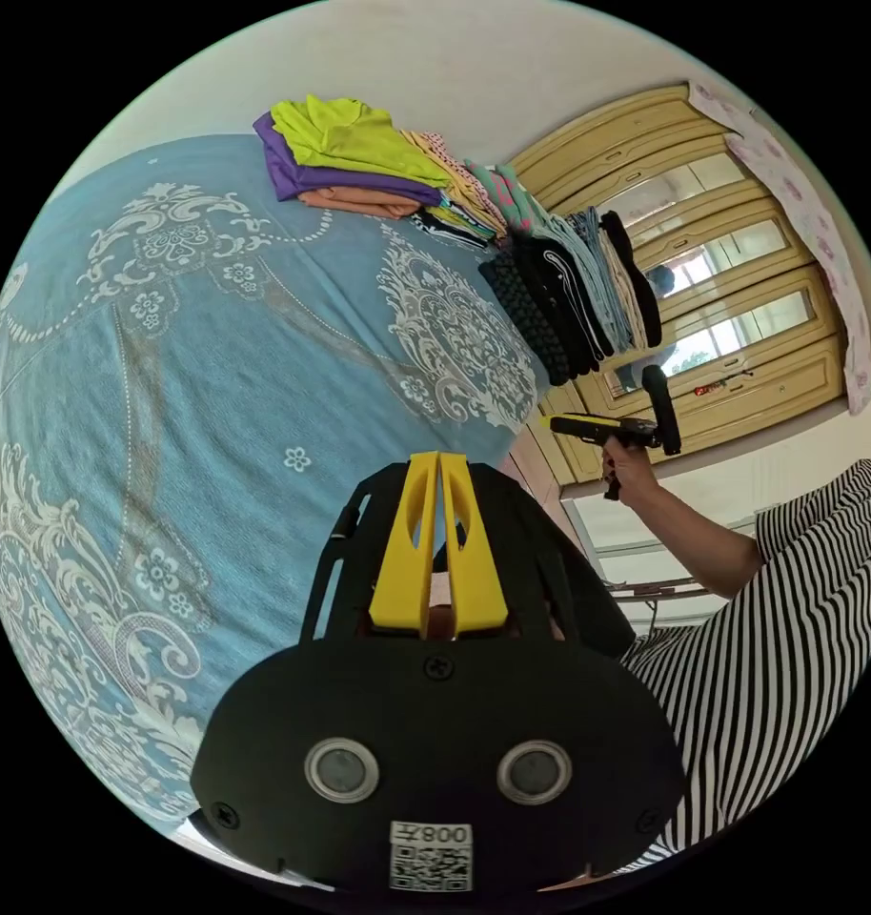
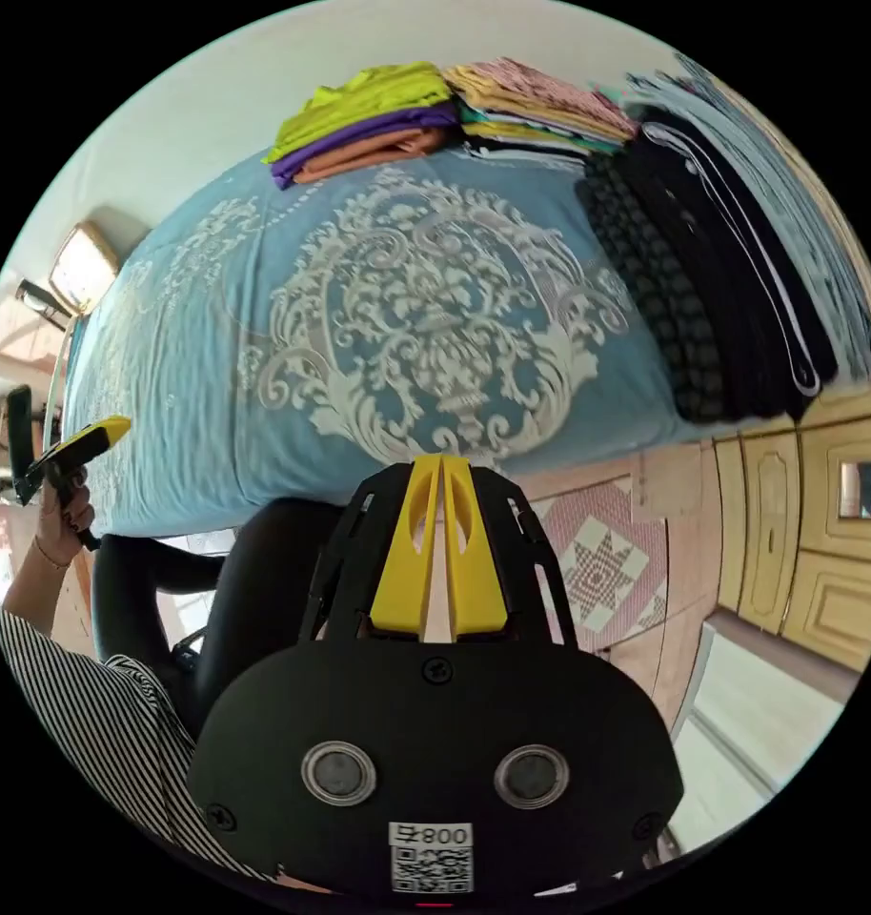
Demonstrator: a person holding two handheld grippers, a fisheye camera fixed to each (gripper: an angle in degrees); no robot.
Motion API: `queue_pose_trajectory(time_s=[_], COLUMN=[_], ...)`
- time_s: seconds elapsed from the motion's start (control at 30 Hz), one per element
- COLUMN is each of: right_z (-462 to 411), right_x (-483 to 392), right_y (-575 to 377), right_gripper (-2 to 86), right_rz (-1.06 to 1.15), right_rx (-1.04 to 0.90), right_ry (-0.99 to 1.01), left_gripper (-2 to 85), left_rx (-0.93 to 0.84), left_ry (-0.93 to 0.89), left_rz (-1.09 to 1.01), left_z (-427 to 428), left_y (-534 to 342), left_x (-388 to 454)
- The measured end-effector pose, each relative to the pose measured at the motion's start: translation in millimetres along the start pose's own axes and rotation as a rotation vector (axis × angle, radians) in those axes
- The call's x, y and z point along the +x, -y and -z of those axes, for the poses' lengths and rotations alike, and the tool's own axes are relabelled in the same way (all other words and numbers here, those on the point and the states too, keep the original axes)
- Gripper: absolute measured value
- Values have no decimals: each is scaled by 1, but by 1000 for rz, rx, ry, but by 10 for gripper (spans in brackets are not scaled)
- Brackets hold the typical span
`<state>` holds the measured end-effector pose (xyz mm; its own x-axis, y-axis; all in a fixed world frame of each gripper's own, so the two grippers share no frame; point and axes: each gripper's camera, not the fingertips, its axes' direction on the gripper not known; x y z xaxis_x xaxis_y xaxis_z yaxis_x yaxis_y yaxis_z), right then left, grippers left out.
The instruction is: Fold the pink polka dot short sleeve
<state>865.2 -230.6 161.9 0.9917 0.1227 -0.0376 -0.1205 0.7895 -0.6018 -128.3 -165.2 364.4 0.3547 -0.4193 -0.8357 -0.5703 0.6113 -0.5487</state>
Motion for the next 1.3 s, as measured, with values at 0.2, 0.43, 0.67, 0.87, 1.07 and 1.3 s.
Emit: queue_pose_trajectory(time_s=[0.2,0.43,0.67,0.87,1.07,1.3], right_z=[-36,17,124,195,226,227], right_x=[45,32,53,53,58,51], right_y=[-14,-27,-14,100,209,266], right_gripper=[50,11,15,73,118,101], right_rz=[-177,-83,-21,64,55,57], right_rx=[-135,-42,293,472,469,394], right_ry=[201,148,118,80,47,-86], left_gripper=[1,1,1,1,1,1], left_rx=[-58,-53,-64,-17,-24,-53], left_ry=[48,73,9,-57,-115,-179], left_rz=[-68,-48,-35,-77,-59,41], left_z=[-2,4,-11,-17,-26,-27], left_y=[-31,-63,-62,-33,-30,-60], left_x=[47,66,66,69,59,42])
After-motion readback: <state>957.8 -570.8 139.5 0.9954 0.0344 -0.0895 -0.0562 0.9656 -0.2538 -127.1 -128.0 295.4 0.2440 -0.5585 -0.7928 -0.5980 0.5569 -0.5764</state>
